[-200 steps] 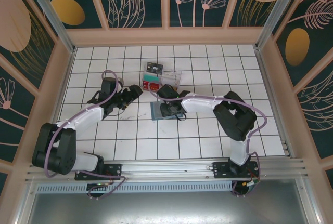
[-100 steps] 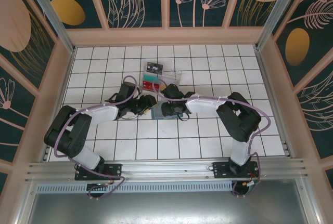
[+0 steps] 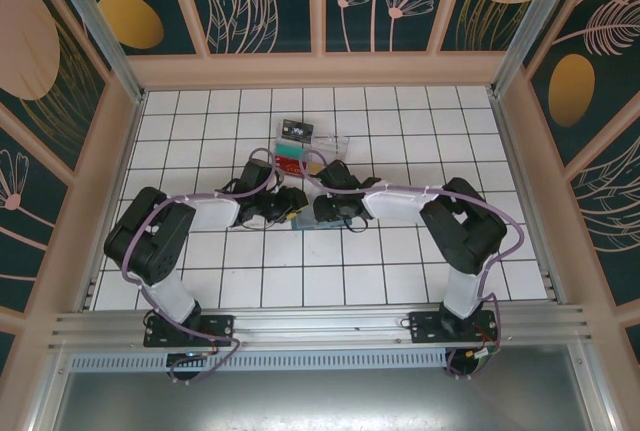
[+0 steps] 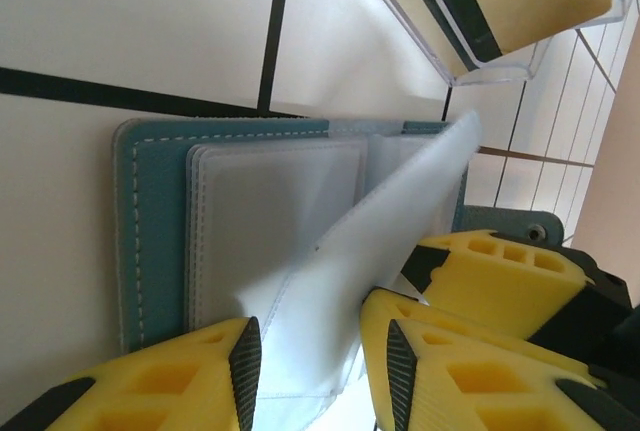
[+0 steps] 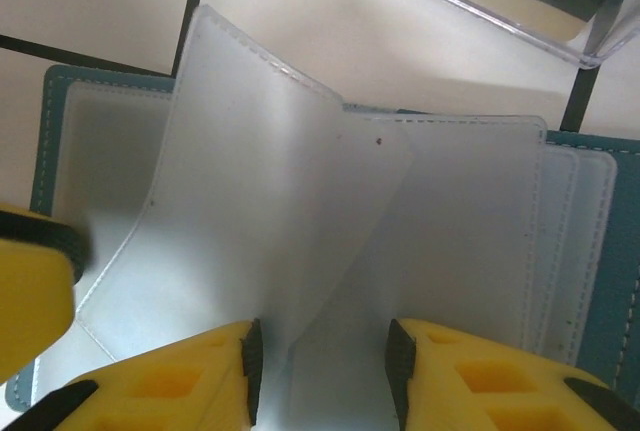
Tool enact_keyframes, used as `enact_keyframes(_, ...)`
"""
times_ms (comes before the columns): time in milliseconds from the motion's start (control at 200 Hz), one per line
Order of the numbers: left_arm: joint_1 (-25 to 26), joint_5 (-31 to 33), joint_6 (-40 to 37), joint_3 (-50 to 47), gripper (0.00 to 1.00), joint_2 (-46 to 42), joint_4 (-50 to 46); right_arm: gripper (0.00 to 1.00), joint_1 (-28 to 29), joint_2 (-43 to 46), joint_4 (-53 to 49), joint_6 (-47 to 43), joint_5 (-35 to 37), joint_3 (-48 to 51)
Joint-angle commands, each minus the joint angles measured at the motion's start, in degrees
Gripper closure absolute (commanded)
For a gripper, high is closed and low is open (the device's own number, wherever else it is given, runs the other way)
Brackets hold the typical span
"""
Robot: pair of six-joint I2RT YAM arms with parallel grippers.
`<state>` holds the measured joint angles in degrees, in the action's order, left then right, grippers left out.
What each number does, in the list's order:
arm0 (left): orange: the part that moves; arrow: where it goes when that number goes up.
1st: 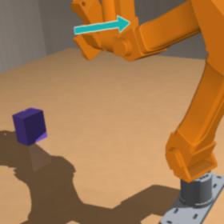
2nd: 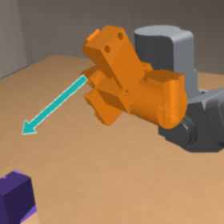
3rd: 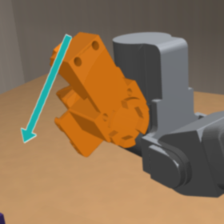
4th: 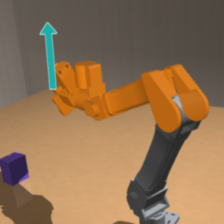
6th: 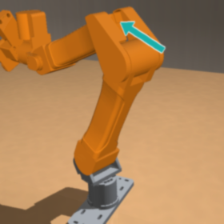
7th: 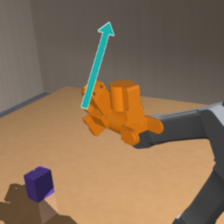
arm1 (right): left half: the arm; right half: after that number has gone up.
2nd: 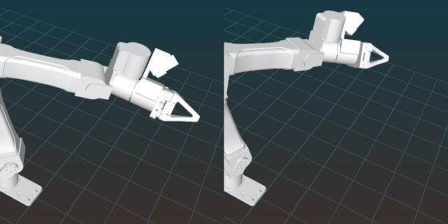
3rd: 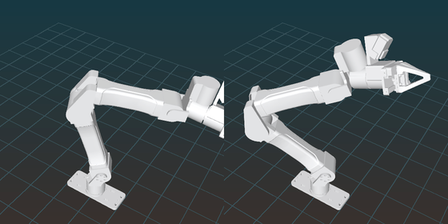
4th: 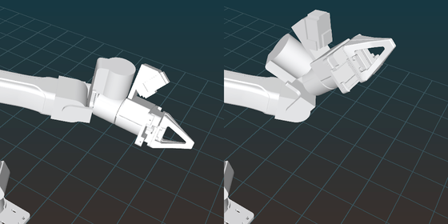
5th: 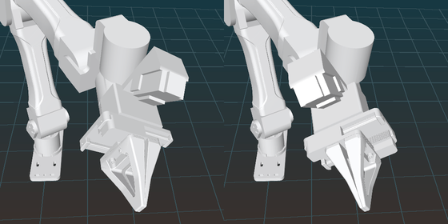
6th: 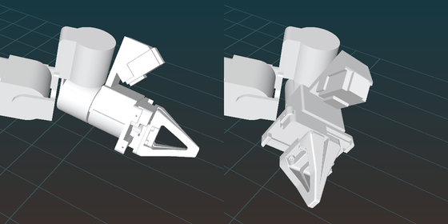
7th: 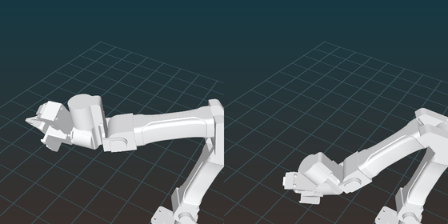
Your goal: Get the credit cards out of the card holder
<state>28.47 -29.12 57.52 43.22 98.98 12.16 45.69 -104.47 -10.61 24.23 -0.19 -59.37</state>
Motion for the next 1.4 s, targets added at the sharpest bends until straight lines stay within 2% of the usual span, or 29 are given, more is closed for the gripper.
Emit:
enact_keyframes(0, 0.27, 1.39, -0.65, 1.81, 0.59, 1.37, -1.49, 0.6, -0.94, -0.9, -1.89, 0.77, -1.66, 2.87)
enact_keyframes(280, 0.27, 0.21, -0.61, 1.42, 0.57, 2.4, -0.22, 0.62, -2.72, 2.14, 3.0, 1.59, -7.02, 5.91)
enact_keyframes(470, 0.35, -5.65, 0.48, 1.32, 0.57, 2.49, 6.48, 0.59, -4.37, 7.71, 7.39, 2.93, -10.47, 6.93)
enact_keyframes(601, 1.03, -9.33, 4.49, 0.69, 0.57, 3.41, 14.21, 0.56, -6.38, 13.78, 11.74, 5.77, -12.22, 8.61)
enact_keyframes(761, 2.09, -9.73, 7.04, 1.49, 0.57, 3.72, 19.07, 0.55, -10.79, 23.04, 17.52, 9.87, -10.7, 15.82)
enact_keyframes(911, 4.01, -9.99, 7.73, 3.78, 0.56, 5.66, 20.66, 0.55, -14.04, 29.96, 17.37, 11.09, -6.29, 20.09)
enact_keyframes(1121, 6.42, -8.73, 8.79, 6.32, 0.61, 10.54, 19.68, 0.55, -14.04, 31.3, 16.04, 10.66, -5.48, 20.03)
enact_keyframes(1396, 6.41, -4.73, 2.22, 9.47, 0.64, 8.2, 6.9, 0.55, -14.05, 29.48, 15.64, 9.67, -6.74, 18.23)
